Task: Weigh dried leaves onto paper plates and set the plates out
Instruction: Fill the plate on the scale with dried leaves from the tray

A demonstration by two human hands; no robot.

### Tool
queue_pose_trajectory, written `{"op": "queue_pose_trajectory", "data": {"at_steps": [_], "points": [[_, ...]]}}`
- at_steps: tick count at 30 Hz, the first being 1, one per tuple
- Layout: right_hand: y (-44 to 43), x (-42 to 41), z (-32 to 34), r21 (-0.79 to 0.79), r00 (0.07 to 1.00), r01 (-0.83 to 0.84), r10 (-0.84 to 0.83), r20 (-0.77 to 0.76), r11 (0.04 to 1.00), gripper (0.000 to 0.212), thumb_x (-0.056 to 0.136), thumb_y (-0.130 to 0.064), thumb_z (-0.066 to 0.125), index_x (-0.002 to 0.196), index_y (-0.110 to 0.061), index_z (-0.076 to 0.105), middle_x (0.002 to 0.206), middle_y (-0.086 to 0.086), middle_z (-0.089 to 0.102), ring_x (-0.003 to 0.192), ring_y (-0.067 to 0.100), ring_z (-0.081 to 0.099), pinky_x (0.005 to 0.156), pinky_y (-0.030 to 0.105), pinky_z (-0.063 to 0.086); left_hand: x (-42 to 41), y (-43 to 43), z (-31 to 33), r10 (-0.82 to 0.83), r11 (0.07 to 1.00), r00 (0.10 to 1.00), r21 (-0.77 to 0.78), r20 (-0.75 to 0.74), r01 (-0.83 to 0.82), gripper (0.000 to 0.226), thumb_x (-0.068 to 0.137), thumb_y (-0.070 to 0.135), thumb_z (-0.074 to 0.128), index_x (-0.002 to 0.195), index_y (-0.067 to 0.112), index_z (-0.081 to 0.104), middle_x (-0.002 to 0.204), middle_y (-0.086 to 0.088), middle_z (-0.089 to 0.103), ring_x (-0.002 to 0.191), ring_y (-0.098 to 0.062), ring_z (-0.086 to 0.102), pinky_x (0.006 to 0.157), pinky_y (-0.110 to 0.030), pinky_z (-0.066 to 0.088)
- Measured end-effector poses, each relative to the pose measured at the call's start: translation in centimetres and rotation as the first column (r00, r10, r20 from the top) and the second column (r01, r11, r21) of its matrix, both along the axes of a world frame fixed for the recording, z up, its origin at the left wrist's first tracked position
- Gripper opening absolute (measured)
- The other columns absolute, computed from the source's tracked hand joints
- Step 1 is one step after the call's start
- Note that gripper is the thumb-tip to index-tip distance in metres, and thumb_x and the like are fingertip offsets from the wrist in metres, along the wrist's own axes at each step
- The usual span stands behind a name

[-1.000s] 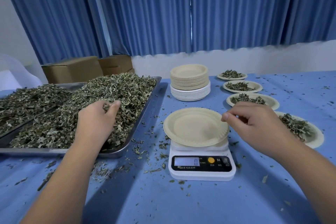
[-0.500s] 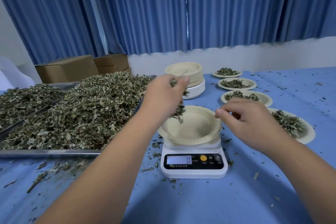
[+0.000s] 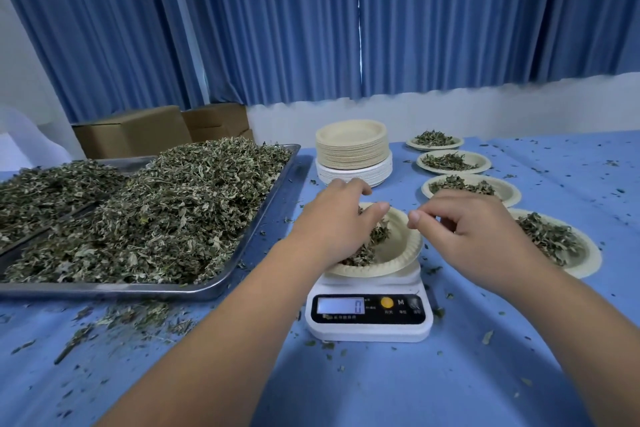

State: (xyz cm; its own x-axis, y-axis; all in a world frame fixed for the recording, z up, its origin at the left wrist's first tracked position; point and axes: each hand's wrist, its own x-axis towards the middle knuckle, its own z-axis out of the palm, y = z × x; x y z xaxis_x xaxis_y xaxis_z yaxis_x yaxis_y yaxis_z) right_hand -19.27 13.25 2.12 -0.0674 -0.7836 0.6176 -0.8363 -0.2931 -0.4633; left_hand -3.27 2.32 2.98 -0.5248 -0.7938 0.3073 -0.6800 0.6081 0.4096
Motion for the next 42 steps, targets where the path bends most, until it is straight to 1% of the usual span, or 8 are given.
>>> {"op": "queue_pose_trajectory", "data": {"at_steps": [5,12,21,28,32,35,37,42], "points": [[-0.1,0.0,0.1,0.004,1.0,0.002,-0.002,0.001,1.0,0.024,0.09,-0.026,0.059,0.074,-0.016,0.073,0.067,-0.005,0.059,0.065,-0.003,0.05,0.057,0.007,0.032,1.8,-0.5,0.6,0.04,0.997,0.994,-0.061,-0.099,-0.046,0.045,0.095,0.056,0.043,0.129,0.027,0.049,0.129,0.004,0.047,0.114,-0.018,0.051,0.099,-0.043,0.043],[-0.3,0.0,-0.1,0.009,1.0,0.005,-0.005,0.009,1.0,0.023,0.091,-0.025,0.06,0.073,-0.017,0.073,0.066,-0.006,0.059,0.065,-0.003,0.051,0.057,0.006,0.033,7.3,-1.7,1.1,0.191,0.963,0.981,-0.188,-0.039,-0.195,0.029,0.096,0.049,0.045,0.107,0.028,0.061,0.108,0.005,0.053,0.093,-0.013,0.052,0.086,-0.037,0.046],[-0.2,0.1,-0.2,0.032,1.0,-0.001,0.0,0.019,1.0,0.022,0.091,-0.023,0.061,0.073,-0.019,0.073,0.064,-0.007,0.056,0.066,-0.003,0.05,0.058,0.007,0.031,14.7,-2.9,-1.1,0.18,0.927,0.936,0.265,0.303,-0.264,0.092,0.078,0.077,0.011,0.145,0.024,0.043,0.15,-0.001,0.043,0.136,-0.022,0.041,0.109,-0.034,0.028],[-0.2,0.2,-0.2,0.043,1.0,0.005,-0.006,0.01,0.999,0.022,0.092,-0.021,0.061,0.075,-0.016,0.074,0.066,-0.007,0.058,0.065,-0.006,0.05,0.058,0.005,0.031,15.8,-2.8,-1.4,0.19,0.964,0.918,0.111,0.349,-0.241,0.095,0.073,0.081,0.02,0.135,0.017,0.053,0.127,-0.004,0.062,0.103,-0.015,0.058,0.089,-0.029,0.043],[-0.2,0.3,-0.2,0.051,1.0,0.007,-0.007,0.004,0.999,0.022,0.092,-0.021,0.061,0.075,-0.017,0.074,0.066,-0.008,0.057,0.065,-0.007,0.05,0.059,0.006,0.033,16.1,-1.9,-1.9,0.163,0.932,0.886,0.228,0.433,-0.283,0.101,0.071,0.086,0.015,0.149,0.025,0.034,0.15,0.001,0.042,0.131,-0.02,0.046,0.106,-0.034,0.033],[-0.2,0.2,-0.2,0.049,1.0,0.009,-0.009,0.005,0.999,0.022,0.092,-0.022,0.061,0.074,-0.018,0.073,0.066,-0.009,0.057,0.066,-0.006,0.05,0.058,0.006,0.032,16.5,-1.4,-2.1,0.161,0.957,0.888,0.152,0.432,-0.247,0.072,0.077,0.081,0.023,0.108,0.028,0.06,0.099,0.004,0.067,0.084,-0.01,0.063,0.071,-0.026,0.047],[-0.2,0.1,-0.2,0.046,1.0,0.008,-0.009,0.004,0.999,0.022,0.091,-0.022,0.061,0.074,-0.018,0.074,0.064,-0.008,0.057,0.066,-0.005,0.05,0.057,0.006,0.032,16.5,-0.8,-2.5,0.211,0.969,0.863,0.016,0.459,-0.245,0.051,0.088,0.072,0.031,0.084,0.026,0.052,0.074,0.005,0.061,0.065,-0.009,0.058,0.056,-0.027,0.043],[-0.3,0.1,-0.3,0.051,1.0,0.008,-0.008,-0.007,0.999,0.022,0.091,-0.022,0.061,0.075,-0.016,0.074,0.066,-0.009,0.058,0.068,-0.006,0.05,0.058,0.005,0.031,16.9,0.5,-3.7,0.336,0.935,0.847,-0.252,0.412,-0.248,0.046,0.093,0.065,0.027,0.082,0.025,0.045,0.072,0.005,0.054,0.066,-0.014,0.055,0.063,-0.033,0.049]]}}
